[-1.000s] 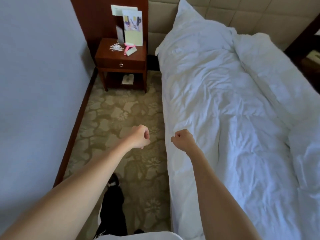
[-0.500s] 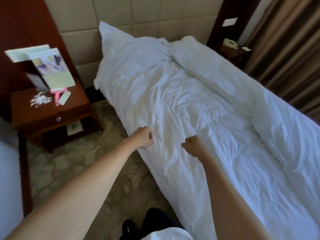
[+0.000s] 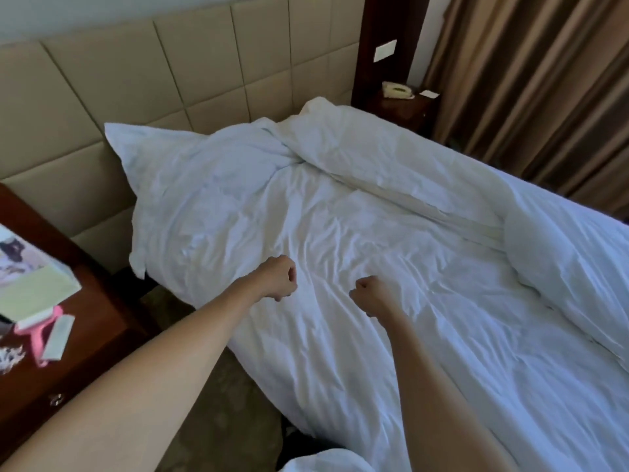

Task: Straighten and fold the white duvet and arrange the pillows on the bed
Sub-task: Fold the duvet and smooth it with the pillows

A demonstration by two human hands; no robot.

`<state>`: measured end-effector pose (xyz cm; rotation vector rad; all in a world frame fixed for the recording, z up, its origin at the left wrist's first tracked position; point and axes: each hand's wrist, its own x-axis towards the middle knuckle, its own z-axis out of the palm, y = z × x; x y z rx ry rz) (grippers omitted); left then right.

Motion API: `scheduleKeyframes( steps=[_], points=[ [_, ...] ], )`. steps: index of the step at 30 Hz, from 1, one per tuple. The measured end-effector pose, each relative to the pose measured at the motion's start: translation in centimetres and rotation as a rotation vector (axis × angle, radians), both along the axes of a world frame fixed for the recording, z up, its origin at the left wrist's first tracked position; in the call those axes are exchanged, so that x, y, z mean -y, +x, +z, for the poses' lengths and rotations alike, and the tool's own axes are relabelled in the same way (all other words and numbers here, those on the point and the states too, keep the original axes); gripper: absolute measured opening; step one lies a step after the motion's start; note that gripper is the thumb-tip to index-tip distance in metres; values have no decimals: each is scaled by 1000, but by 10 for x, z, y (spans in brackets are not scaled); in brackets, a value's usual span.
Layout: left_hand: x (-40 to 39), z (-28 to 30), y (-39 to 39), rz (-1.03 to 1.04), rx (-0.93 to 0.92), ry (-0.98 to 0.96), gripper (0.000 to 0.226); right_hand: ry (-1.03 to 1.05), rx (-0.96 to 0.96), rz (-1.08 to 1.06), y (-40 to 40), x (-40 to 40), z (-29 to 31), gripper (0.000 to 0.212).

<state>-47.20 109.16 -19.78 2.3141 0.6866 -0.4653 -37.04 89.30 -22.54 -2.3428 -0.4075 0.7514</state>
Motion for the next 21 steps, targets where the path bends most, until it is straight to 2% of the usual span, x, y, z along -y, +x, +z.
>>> scheduleKeyframes(
  steps=[3,9,17,21],
  points=[
    [-60,15,36,19,47,34,15,55,20,-18,45,-56,12,46],
    [-148,4,112,-72,15,53,14,-2,33,-87,115,-128,19,47],
    [-224,-26,249,-384,47,-1,12,-134,61,-318,192,-190,11,43],
    [-271,-32,313,-574,65,-36,10,-237,82,-444,224,-236,9,34]
  ],
)
